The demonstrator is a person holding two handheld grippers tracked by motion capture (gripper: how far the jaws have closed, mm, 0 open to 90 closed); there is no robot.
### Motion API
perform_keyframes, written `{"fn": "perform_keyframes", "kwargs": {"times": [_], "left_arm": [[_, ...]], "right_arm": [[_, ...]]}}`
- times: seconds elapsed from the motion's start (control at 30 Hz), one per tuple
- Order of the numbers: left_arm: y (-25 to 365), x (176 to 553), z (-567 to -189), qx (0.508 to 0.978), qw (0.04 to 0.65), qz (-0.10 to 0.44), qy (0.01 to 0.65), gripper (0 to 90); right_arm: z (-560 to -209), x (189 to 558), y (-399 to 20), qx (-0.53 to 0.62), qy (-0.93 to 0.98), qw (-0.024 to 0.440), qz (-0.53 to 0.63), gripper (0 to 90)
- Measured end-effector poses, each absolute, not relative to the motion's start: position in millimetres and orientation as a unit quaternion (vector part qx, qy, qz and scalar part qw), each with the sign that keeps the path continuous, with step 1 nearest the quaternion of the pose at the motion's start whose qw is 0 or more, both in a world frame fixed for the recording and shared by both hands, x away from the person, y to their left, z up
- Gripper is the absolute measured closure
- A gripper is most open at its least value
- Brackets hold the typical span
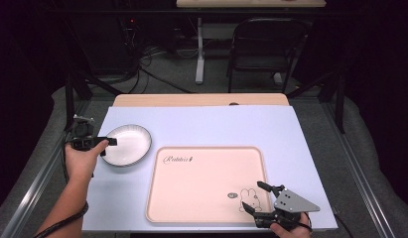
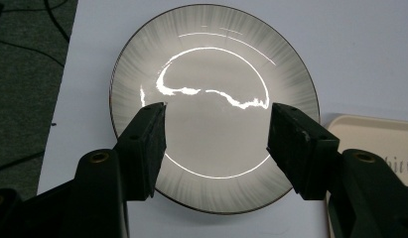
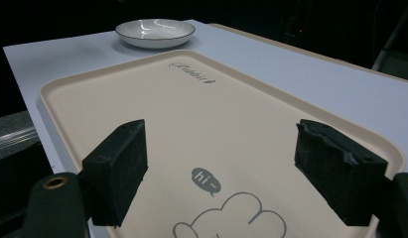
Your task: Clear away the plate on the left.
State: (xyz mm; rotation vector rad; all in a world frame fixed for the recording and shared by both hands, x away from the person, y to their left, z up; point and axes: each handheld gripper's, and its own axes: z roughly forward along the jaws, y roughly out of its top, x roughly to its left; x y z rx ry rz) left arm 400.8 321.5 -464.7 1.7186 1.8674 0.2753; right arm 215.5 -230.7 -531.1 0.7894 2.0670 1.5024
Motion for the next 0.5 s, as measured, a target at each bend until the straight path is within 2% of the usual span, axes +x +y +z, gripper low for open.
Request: {"fn": "perform_keyframes", "kwargs": {"times": [0.5], "left_arm": [[332.4,411.5,-474.7,0.615,0.265,0.096,0.736,40.4]], "right_arm": [[-531.0,215.2,-230.9,0.287,0.752,0.229,0.547,20.2]]}}
